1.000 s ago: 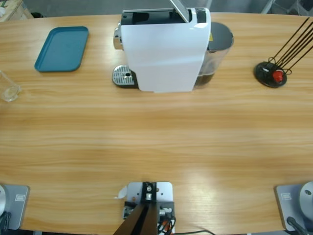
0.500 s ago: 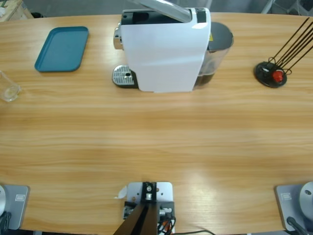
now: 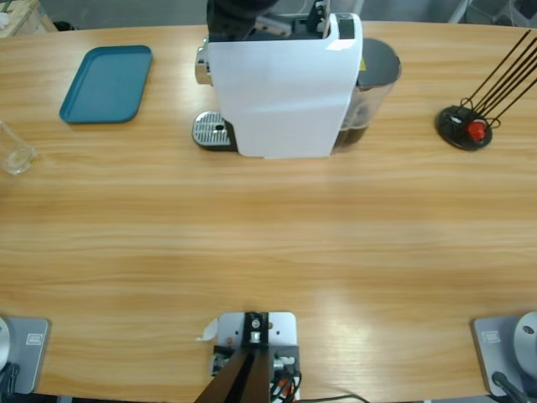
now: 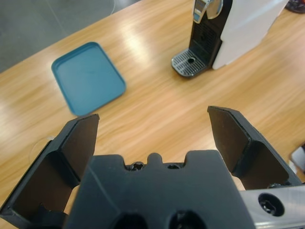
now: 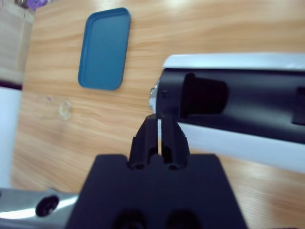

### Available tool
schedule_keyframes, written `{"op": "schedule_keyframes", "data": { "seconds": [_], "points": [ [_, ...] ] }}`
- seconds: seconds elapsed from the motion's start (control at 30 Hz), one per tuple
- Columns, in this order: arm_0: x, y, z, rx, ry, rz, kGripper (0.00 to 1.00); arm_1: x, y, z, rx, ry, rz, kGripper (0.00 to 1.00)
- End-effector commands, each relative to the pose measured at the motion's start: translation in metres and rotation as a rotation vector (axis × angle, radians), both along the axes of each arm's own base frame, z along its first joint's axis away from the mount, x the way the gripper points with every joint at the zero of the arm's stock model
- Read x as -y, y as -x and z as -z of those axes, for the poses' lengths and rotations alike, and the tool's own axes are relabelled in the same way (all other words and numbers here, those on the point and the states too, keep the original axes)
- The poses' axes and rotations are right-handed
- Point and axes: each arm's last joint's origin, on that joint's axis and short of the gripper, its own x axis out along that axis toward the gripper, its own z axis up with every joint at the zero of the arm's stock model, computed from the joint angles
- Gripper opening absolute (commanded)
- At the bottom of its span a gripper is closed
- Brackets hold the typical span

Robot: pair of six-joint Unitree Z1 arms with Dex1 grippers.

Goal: Pour coffee

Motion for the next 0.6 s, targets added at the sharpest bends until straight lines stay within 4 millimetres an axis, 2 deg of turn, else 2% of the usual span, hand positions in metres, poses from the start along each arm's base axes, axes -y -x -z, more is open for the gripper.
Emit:
{"op": "schedule_keyframes", "data": {
  "seconds": [0.03, 0.1, 0.17, 0.27, 0.37, 0.4, 0.43, 0.47, 0.5, 0.6],
  "points": [
    [0.002, -0.002, 0.009, -0.024, -0.02, 0.015, 0.996, 0.012, 0.079, -0.108, 0.289, -0.055, -0.309, 0.0],
    [0.002, -0.002, 0.007, -0.019, -0.017, 0.015, 0.996, 0.025, 0.095, -0.133, 0.338, -0.094, -0.34, 0.0],
    [0.002, -0.002, 0.006, -0.015, -0.014, 0.015, 0.996, 0.048, 0.102, -0.152, 0.389, -0.097, -0.282, 0.0],
    [0.002, -0.001, 0.003, -0.009, -0.008, 0.016, 0.996, 0.082, 0.107, -0.167, 0.459, -0.067, -0.166, 0.0],
    [0.003, -0.003, -0.001, -0.005, -0.004, 0.02, 0.996, 0.106, 0.084, -0.156, 0.428, 0.004, -0.052, 0.0],
    [0.003, -0.004, -0.003, -0.003, -0.003, 0.02, 0.996, 0.113, 0.076, -0.154, 0.424, 0.018, -0.013, 0.032],
    [0.004, -0.005, -0.004, -0.002, -0.002, 0.02, 0.996, 0.119, 0.068, -0.151, 0.409, 0.021, 0.008, 0.168],
    [0.004, -0.005, -0.005, -0.002, -0.001, 0.021, 0.996, 0.125, 0.058, -0.147, 0.381, 0.017, 0.026, 0.138],
    [0.004, -0.006, -0.006, -0.002, -0.002, 0.022, 0.996, 0.131, 0.047, -0.141, 0.355, 0.019, 0.052, 0.021],
    [0.004, -0.006, -0.008, -0.003, -0.002, 0.022, 0.996, 0.148, 0.02, -0.119, 0.306, 0.066, 0.125, 0.0]
  ]
}}
